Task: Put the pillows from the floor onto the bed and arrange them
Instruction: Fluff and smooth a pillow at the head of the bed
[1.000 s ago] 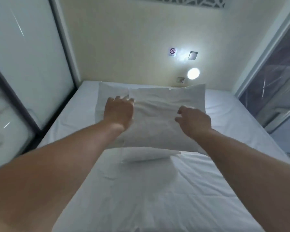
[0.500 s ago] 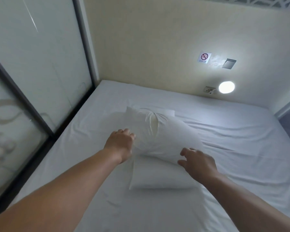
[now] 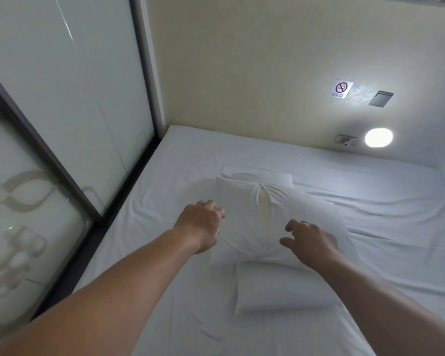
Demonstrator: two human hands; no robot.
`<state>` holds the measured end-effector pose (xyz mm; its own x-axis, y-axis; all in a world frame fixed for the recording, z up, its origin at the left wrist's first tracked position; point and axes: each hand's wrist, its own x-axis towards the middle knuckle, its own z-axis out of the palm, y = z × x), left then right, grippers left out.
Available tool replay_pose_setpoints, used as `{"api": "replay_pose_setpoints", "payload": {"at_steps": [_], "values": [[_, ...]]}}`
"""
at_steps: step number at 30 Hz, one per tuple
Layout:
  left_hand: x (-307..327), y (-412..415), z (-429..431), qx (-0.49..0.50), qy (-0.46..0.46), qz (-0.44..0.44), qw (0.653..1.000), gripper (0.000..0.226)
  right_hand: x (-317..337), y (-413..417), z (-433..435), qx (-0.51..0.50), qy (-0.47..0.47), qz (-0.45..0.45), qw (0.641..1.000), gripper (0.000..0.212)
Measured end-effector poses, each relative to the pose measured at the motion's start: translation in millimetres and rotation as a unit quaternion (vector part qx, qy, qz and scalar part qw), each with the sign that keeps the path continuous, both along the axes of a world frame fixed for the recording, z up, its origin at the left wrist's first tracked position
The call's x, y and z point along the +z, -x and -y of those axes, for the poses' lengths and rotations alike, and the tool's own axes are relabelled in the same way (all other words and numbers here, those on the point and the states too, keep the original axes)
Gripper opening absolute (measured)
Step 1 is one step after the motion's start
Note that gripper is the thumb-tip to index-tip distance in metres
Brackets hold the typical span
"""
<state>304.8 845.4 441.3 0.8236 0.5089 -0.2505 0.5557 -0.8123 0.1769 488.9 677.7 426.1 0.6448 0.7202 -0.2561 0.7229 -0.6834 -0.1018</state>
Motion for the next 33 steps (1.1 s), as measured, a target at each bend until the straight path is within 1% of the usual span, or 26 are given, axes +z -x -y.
{"api": "replay_pose_setpoints", "payload": {"at_steps": [4, 9, 11, 14, 16, 18, 19, 21, 24, 25, 27, 29, 30, 33], "values": [[5.4, -8.5, -24.8, 0.025, 0.042, 0.059, 0.997, 0.046, 5.8, -4.0, -24.4, -0.039, -0.019, -0.006, 0.999, 0.043], [8.2, -31.6, -44.0, 0.043, 0.083, 0.107, 0.99, 0.047, 1.1, -32.2, -20.5, -0.069, -0.019, -0.004, 0.997, 0.043], [1.0, -62.7, -63.0, 0.037, 0.086, 0.107, 0.99, 0.049, -7.5, -60.3, -23.4, -0.076, -0.019, -0.004, 0.997, 0.044], [-32.3, -145.3, -98.0, 0.007, 0.081, 0.109, 0.991, 0.051, -42.8, -127.6, -48.2, -0.096, -0.005, 0.003, 0.995, 0.049], [-78.0, -216.1, -115.5, -0.018, 0.08, 0.088, 0.993, 0.054, -85.9, -180.7, -73.0, -0.113, -0.008, -0.004, 0.994, 0.058], [-140.4, -291.6, -126.7, -0.021, 0.083, 0.047, 0.995, 0.063, -144.7, -234.8, -100.0, -0.147, -0.033, -0.026, 0.988, 0.073], [-178.3, -322.4, -127.3, -0.018, 0.084, 0.02, 0.996, 0.07, -178.1, -256.6, -109.6, -0.165, -0.028, -0.041, 0.985, 0.081], [-260.5, -364.4, -125.3, -0.009, 0.077, -0.034, 0.996, 0.08, -254.0, -282.3, -122.2, -0.181, 0.025, -0.06, 0.981, 0.089], [-399.7, -396.2, -128.5, 0.012, 0.035, -0.04, 0.999, 0.079, -376.0, -298.7, -140.0, -0.168, 0.064, -0.019, 0.984, 0.088], [-439.6, -398.4, -130.1, 0.009, 0.024, -0.03, 0.999, 0.077, -407.0, -301.5, -148.8, -0.163, 0.065, -0.001, 0.984, 0.087], [-499.2, -397.9, -131.0, -0.012, 0.006, -0.006, 1.0, 0.072, -454.7, -308.8, -164.6, -0.157, 0.039, 0.018, 0.987, 0.084], [-533.2, -396.6, -135.4, -0.023, -0.02, 0.04, 0.999, 0.068, -480.8, -318.7, -178.4, -0.145, -0.002, 0.037, 0.989, 0.075], [-540.5, -398.0, -140.3, -0.027, -0.036, 0.064, 0.997, 0.067, -488.2, -323.9, -183.2, -0.149, -0.019, 0.045, 0.988, 0.07], [-539.6, -402.9, -145.4, -0.03, -0.04, 0.106, 0.993, 0.06, -490.6, -328.6, -183.3, -0.155, -0.033, 0.055, 0.986, 0.059]]}}
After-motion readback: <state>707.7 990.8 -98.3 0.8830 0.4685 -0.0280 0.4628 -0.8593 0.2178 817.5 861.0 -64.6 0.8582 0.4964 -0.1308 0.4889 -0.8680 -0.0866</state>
